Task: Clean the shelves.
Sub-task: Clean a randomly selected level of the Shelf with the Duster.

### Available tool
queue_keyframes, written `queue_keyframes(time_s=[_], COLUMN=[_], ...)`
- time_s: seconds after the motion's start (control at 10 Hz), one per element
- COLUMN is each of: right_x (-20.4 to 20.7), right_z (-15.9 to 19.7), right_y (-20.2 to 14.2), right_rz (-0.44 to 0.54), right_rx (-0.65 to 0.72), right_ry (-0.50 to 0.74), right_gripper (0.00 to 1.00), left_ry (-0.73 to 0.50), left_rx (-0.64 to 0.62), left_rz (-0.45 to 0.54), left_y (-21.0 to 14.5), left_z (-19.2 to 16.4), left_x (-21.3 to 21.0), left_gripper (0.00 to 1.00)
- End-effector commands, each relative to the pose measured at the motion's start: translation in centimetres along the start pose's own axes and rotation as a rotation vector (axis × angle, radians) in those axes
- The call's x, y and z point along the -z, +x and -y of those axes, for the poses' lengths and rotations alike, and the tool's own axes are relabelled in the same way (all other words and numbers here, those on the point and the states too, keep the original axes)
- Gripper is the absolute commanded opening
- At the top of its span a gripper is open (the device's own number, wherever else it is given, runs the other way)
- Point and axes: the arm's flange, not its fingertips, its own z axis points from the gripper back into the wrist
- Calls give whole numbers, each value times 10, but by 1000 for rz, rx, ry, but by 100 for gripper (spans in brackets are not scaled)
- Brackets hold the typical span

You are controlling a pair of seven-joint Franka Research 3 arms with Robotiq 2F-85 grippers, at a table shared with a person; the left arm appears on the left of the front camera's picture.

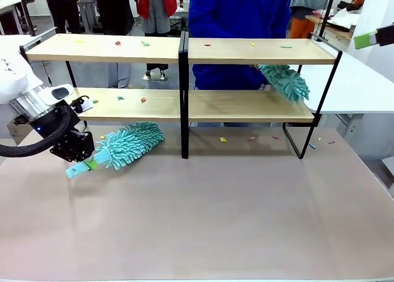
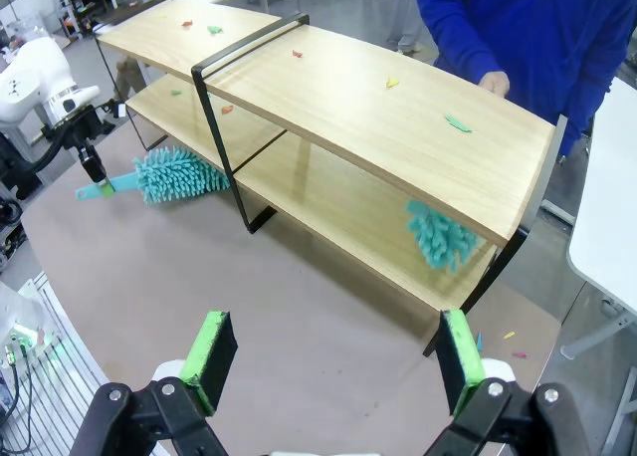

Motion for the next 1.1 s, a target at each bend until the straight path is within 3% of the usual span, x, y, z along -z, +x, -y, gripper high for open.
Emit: queue_keyframes(time_s=[0.0,0.1,0.2,0.4,0.5,0.7,0.8,1.0], right_x=[0,0,0,0,0,0,0,0], right_z=[0,0,0,0,0,0,0,0], right_y=[-1,-1,-1,-1,-1,-1,-1,-1], right_rz=[3,3,3,3,3,3,3,3], right_rx=[-5,-5,-5,-5,-5,-5,-5,-5], right_ry=[6,6,6,6,6,6,6,6], right_gripper=[100,100,100,100,100,100,100,100], left_ry=[0,-99,-99,-72,-62,30,59,106], left_rx=[-5,-1,-22,-36,-96,-203,-215,-240], left_rz=[-1,22,51,3,46,300,352,349], left_y=[0,-11,-18,-31,-39,-52,-55,-51], left_z=[0,9,17,28,31,41,44,40], left_x=[0,3,8,14,12,7,8,20], left_gripper=[13,13,13,13,13,13,13,13])
